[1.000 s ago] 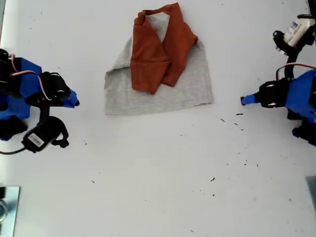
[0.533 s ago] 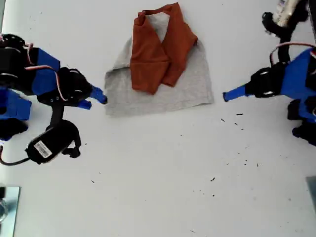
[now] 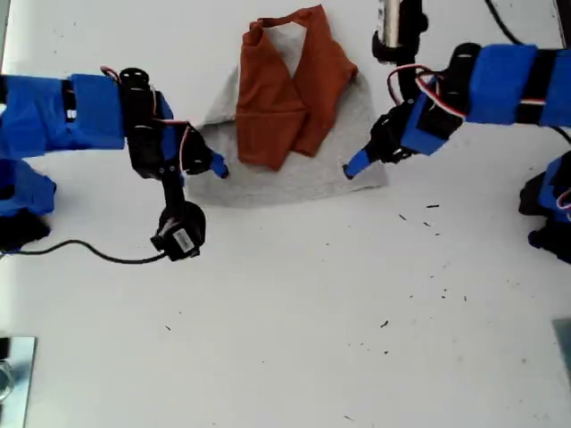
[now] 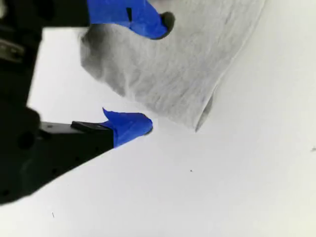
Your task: Fold t shirt
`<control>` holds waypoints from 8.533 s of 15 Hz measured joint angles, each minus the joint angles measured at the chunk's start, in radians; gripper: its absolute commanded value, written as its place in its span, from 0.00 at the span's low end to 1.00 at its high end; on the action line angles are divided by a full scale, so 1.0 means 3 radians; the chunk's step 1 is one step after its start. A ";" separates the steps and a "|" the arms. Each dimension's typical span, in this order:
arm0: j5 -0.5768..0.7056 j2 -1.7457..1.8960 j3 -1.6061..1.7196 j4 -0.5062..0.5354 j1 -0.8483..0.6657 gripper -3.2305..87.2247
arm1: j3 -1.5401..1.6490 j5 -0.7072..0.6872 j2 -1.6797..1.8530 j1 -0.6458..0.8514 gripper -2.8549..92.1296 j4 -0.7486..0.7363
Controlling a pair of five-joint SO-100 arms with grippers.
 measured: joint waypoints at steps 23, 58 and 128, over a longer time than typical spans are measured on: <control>0.0460 0.0808 -0.0343 0.0174 0.0747 0.03 | -0.0041 0.0317 0.1104 -0.0593 0.06 0.0072; -0.0097 0.1805 0.2107 -0.0184 0.1401 0.33 | -0.2633 0.2633 -0.2035 -0.2429 0.38 0.0573; -0.0399 0.6857 0.4720 -0.0772 0.2536 0.24 | 0.3794 -0.0199 0.5568 -0.0675 0.07 0.0414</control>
